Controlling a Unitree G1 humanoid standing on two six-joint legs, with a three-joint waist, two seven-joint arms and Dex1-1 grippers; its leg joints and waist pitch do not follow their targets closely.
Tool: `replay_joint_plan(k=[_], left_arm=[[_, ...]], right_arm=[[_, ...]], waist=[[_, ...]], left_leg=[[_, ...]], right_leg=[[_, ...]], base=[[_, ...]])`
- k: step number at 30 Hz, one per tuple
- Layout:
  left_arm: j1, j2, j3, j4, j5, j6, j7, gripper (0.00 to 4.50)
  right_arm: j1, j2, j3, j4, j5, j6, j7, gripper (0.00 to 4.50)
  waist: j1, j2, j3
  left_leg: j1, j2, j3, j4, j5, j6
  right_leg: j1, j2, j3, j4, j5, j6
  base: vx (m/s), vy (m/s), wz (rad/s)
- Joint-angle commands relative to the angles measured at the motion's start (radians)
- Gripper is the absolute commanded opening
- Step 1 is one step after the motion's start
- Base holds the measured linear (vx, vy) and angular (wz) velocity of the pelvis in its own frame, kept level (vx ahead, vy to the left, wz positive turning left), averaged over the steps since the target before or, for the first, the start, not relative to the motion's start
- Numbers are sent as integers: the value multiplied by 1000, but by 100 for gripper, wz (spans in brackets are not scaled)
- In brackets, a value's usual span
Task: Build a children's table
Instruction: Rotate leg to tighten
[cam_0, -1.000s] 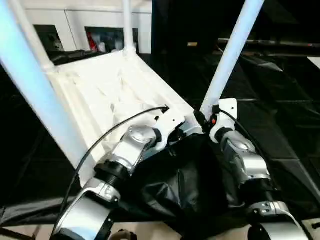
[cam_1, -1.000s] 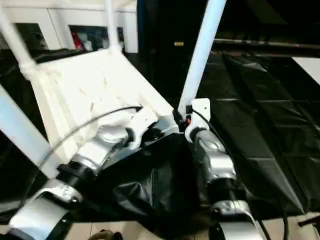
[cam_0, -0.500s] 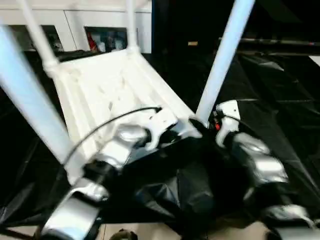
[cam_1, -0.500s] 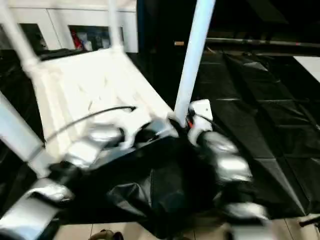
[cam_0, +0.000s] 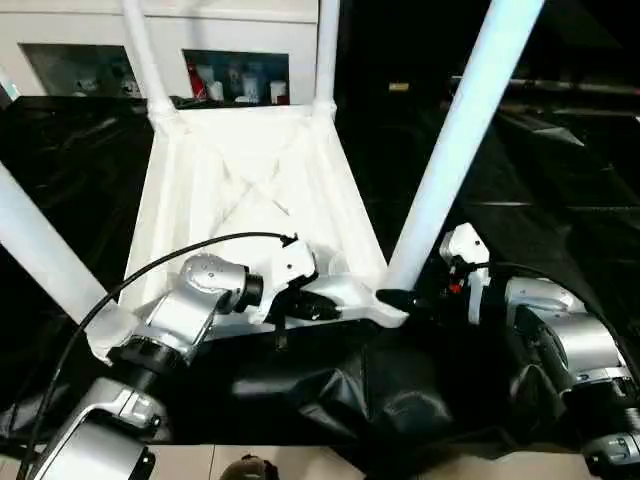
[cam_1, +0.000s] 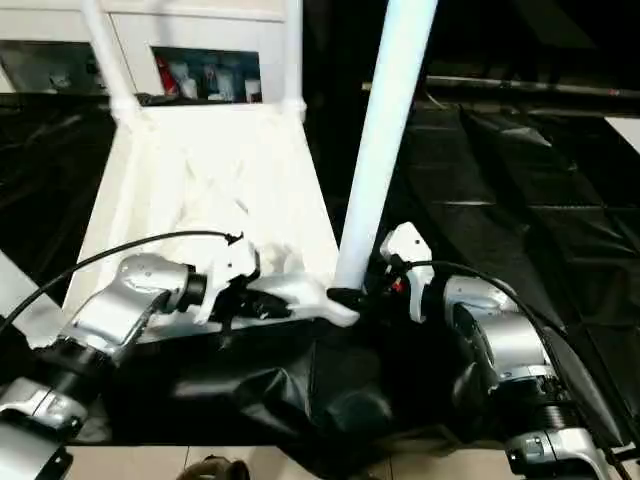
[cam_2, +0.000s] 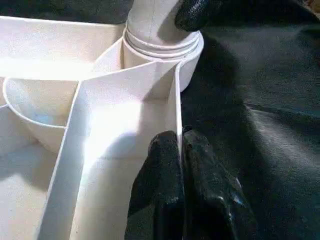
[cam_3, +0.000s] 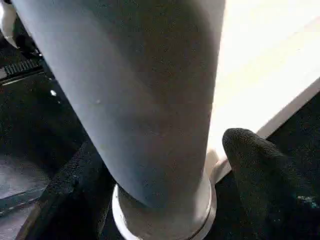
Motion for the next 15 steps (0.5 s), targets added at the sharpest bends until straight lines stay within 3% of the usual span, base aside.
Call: replay_joint_plan(k=[1,9,15], left_arm=[[3,-12,-13,-35,-45,5,-41,0],[10,-12,-7,-48,-42,13,-33,0],[-18,-40,2,0,2,7,69,0]], right_arm=[[-12,-11,-9,-16,20,-7,12,314],[-5,-21,5,-18,19,11,47,245],[4,20,-7,18,-7,3,-52,206]], waist=[[1,-14,-70],[1,-18,-71],[-2,-22,-67]], left_leg=[[29,96,-45,-71,-178,58],[27,94,-43,-67,-139,79],[27,93,-45,-68,-155,71]], right_leg=[[41,-100,57,-67,-240,-220],[42,-98,56,-62,-204,-225],[40,-99,56,-69,-256,-212]], base=[[0,0,0],[0,0,0],[0,0,0]])
